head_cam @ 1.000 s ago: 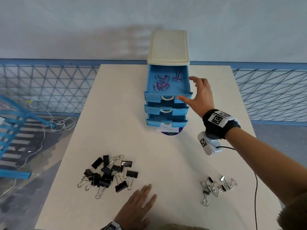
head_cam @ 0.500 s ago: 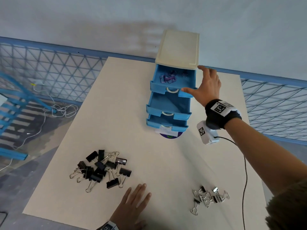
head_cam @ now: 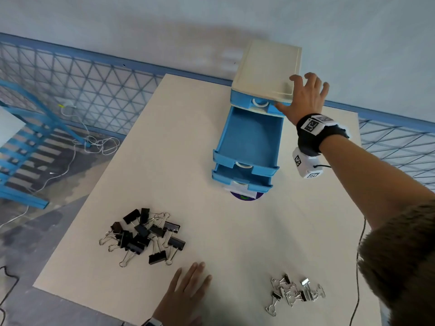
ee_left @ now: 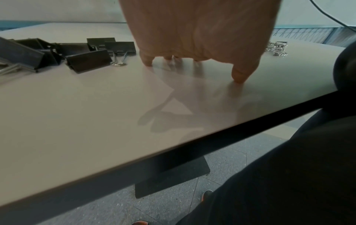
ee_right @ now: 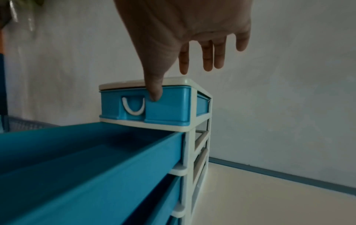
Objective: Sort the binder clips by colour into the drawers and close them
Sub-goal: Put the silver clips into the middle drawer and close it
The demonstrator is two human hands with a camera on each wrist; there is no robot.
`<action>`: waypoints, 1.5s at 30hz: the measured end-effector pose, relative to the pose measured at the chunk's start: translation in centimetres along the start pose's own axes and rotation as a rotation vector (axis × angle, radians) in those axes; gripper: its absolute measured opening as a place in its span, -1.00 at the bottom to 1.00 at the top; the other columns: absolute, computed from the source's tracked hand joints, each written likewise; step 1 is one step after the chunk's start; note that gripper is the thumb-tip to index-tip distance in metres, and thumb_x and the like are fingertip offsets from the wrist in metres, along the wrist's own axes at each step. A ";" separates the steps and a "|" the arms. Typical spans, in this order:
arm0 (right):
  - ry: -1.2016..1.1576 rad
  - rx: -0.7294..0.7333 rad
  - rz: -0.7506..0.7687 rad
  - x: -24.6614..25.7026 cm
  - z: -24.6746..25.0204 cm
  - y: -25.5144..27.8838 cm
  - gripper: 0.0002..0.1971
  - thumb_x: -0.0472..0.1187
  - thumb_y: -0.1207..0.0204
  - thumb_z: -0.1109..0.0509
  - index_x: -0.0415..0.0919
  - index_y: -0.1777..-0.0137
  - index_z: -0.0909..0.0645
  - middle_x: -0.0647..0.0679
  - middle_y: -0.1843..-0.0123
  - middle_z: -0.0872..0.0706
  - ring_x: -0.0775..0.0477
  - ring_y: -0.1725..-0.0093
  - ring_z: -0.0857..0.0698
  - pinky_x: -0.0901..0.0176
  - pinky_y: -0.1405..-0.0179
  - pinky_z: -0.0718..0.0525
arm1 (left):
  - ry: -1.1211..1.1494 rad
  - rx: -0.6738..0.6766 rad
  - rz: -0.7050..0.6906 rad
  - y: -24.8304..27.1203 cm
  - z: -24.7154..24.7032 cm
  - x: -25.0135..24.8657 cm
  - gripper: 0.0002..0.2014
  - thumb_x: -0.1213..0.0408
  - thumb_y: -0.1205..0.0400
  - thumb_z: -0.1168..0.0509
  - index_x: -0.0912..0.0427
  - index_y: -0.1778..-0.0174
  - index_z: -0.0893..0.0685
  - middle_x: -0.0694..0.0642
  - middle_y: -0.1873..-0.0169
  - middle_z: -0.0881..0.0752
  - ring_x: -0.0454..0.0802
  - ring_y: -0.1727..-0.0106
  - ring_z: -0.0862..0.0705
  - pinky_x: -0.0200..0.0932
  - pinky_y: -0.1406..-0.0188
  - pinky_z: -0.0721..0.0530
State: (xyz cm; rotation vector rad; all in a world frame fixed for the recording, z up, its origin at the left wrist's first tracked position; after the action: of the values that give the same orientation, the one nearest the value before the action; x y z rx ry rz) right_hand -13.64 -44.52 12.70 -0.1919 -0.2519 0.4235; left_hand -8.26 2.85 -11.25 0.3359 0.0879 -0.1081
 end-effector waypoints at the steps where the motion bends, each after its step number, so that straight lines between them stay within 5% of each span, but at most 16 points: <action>1: 0.024 -0.002 0.006 -0.1 -0.1 0.0 -0.33 0.08 -0.39 -0.44 -0.24 -0.41 -0.35 -0.39 -0.44 -0.35 -0.38 -0.47 -0.30 -0.34 -0.53 -0.04 | 0.005 0.019 0.000 0.0 -0.1 0.0 -0.16 -0.33 -0.28 -0.24 0.09 -0.41 -0.41 0.29 -0.50 -0.26 0.24 -0.56 -0.15 0.19 -0.47 -0.02; 5: 0.014 0.000 -0.027 -0.2 0.1 0.8 -0.37 0.04 -0.41 -0.42 -0.24 -0.40 -0.35 -0.38 -0.44 -0.35 -0.36 -0.46 -0.31 -0.32 -0.54 -0.04 | 0.036 0.060 -0.009 0.2 0.2 0.2 -0.10 -0.34 -0.23 -0.19 0.10 -0.45 -0.36 0.33 -0.57 -0.01 0.20 -0.62 0.16 0.19 -0.48 0.07; 14: -0.297 0.172 -0.102 -4.3 0.2 13.0 -0.42 -0.08 -0.42 -0.43 -0.20 -0.41 -0.37 -0.33 -0.43 -0.35 -0.36 -0.34 -0.47 -0.20 -0.33 -0.47 | 0.056 0.059 -0.049 -0.1 1.9 -0.3 -0.04 -0.30 -0.30 -0.17 0.10 -0.57 -0.08 0.24 -0.60 0.27 0.14 -0.62 0.25 0.10 -0.47 0.13; 16: -0.288 0.279 -0.160 -6.3 -0.7 17.9 -0.46 -0.09 -0.43 -0.43 -0.21 -0.38 -0.41 -0.33 -0.42 -0.36 -0.37 -0.30 -0.51 -0.19 -0.28 -0.51 | 0.043 0.067 -0.104 -1.0 2.4 -1.1 -0.04 -0.26 -0.31 -0.15 0.10 -0.58 -0.02 0.25 -0.61 0.23 0.15 -0.62 0.15 0.11 -0.48 0.04; 20: -0.243 0.486 -0.290 -9.9 -2.8 27.9 -0.52 -0.10 -0.45 -0.42 -0.19 -0.35 -0.46 -0.30 -0.41 -0.39 -0.33 -0.28 -0.55 -0.12 -0.25 -0.54 | 0.060 0.125 -0.174 -4.0 4.5 -3.3 -0.18 -0.14 -0.31 -0.12 0.15 -0.50 -0.27 0.30 -0.53 -0.25 0.18 -0.51 -0.22 0.23 -0.31 -0.55; 22: -0.216 0.551 -0.352 -11.1 -3.4 32.6 -0.53 -0.11 -0.46 -0.41 -0.18 -0.35 -0.46 -0.28 -0.41 -0.40 -0.30 -0.29 -0.55 -0.08 -0.24 -0.55 | 0.077 0.139 -0.236 -5.6 5.8 -5.1 -0.26 -0.05 -0.45 -0.12 0.17 -0.55 -0.16 0.31 -0.58 -0.15 0.19 -0.59 -0.12 0.27 -0.43 -0.41; 25: -0.192 0.589 -0.455 -12.5 -4.0 38.5 -0.51 -0.09 -0.46 -0.41 -0.14 -0.38 -0.43 -0.26 -0.41 -0.41 -0.28 -0.31 -0.52 -0.09 -0.23 -0.56 | 0.048 0.253 -0.281 -7.7 6.9 -7.5 -0.26 0.01 -0.61 -0.14 0.10 -0.59 0.11 0.20 -0.62 0.22 0.10 -0.63 0.20 0.11 -0.62 0.07; 28: -0.224 0.581 -0.520 -12.8 -4.3 42.6 -0.46 -0.07 -0.46 -0.40 -0.04 -0.43 -0.38 -0.25 -0.42 -0.40 -0.28 -0.35 -0.48 -0.13 -0.23 -0.59 | 0.010 0.218 -0.314 -9.6 7.4 -9.4 -0.24 0.01 -0.62 -0.15 0.05 -0.59 0.21 0.18 -0.62 0.21 0.09 -0.62 0.14 0.09 -0.61 0.01; 31: -0.231 0.598 -0.496 -12.3 -4.6 44.6 -0.40 -0.10 -0.46 -0.40 0.04 -0.49 -0.30 -0.23 -0.47 -0.34 -0.26 -0.41 -0.41 -0.13 -0.24 -0.60 | -0.050 0.159 -0.426 -10.8 7.7 -11.6 -0.18 0.06 -0.57 -0.24 0.00 -0.58 0.19 0.28 -0.61 0.03 0.16 -0.58 -0.13 0.10 -0.51 -0.30; 33: -0.231 0.602 -0.469 -11.9 -4.8 45.0 -0.37 -0.13 -0.47 -0.41 0.08 -0.51 -0.27 -0.21 -0.50 -0.31 -0.24 -0.42 -0.38 -0.11 -0.22 -0.60 | -0.085 0.189 -0.498 -11.0 7.5 -12.9 -0.11 0.11 -0.37 -0.45 0.04 -0.52 -0.07 0.35 -0.51 -0.32 0.22 -0.41 -0.47 0.06 -0.19 -0.65; 35: -0.232 0.601 -0.440 -11.3 -5.0 45.1 -0.37 -0.16 -0.47 -0.41 0.11 -0.50 -0.27 -0.20 -0.50 -0.30 -0.24 -0.41 -0.38 -0.09 -0.18 -0.60 | -0.140 0.176 -0.530 -11.2 6.9 -13.5 -0.14 0.19 -0.18 -0.56 0.08 -0.41 -0.36 0.32 -0.38 -0.53 0.21 -0.24 -0.64 -0.01 0.05 -0.76; 38: -0.229 0.599 -0.425 -11.0 -5.2 44.8 -0.42 -0.20 -0.49 -0.39 0.09 -0.48 -0.31 -0.21 -0.46 -0.32 -0.23 -0.38 -0.40 -0.07 -0.14 -0.61 | -0.059 0.131 -0.583 -10.8 7.2 -14.1 -0.28 0.40 -0.31 -0.49 0.12 -0.42 -0.44 0.35 -0.45 -0.43 0.29 -0.35 -0.53 0.09 -0.10 -0.70; 41: -0.235 0.604 -0.413 -10.6 -5.4 44.2 -0.48 -0.23 -0.50 -0.38 0.03 -0.44 -0.38 -0.23 -0.39 -0.37 -0.24 -0.33 -0.43 -0.06 -0.12 -0.60 | -0.092 0.212 -0.521 -10.3 7.8 -13.2 -0.37 0.51 -0.60 -0.13 0.08 -0.57 -0.11 0.21 -0.62 0.00 0.16 -0.59 -0.10 0.02 -0.33 -0.47; 45: -0.267 0.607 -0.386 -9.4 -5.9 43.2 -0.58 -0.25 -0.51 -0.37 -0.04 -0.36 -0.49 -0.22 -0.30 -0.43 -0.23 -0.27 -0.47 -0.01 -0.08 -0.58 | -0.076 0.227 -0.410 -10.0 9.0 -11.4 -0.40 0.53 -0.61 -0.04 0.05 -0.56 -0.11 0.17 -0.60 -0.01 0.11 -0.56 -0.10 -0.02 -0.08 -0.58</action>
State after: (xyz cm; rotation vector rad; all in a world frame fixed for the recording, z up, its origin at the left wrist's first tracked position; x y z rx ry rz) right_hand -36.76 -10.66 -4.95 0.5067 -0.4012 0.1252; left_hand -20.14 -8.49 -4.85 0.5374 0.0684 -0.5396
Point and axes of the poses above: each hand's wrist, its own y-axis away from the middle knuckle, its own z-axis out of the back of the hand, x = y × z, the point moved 4 cm from there along -y, towards the middle knuckle
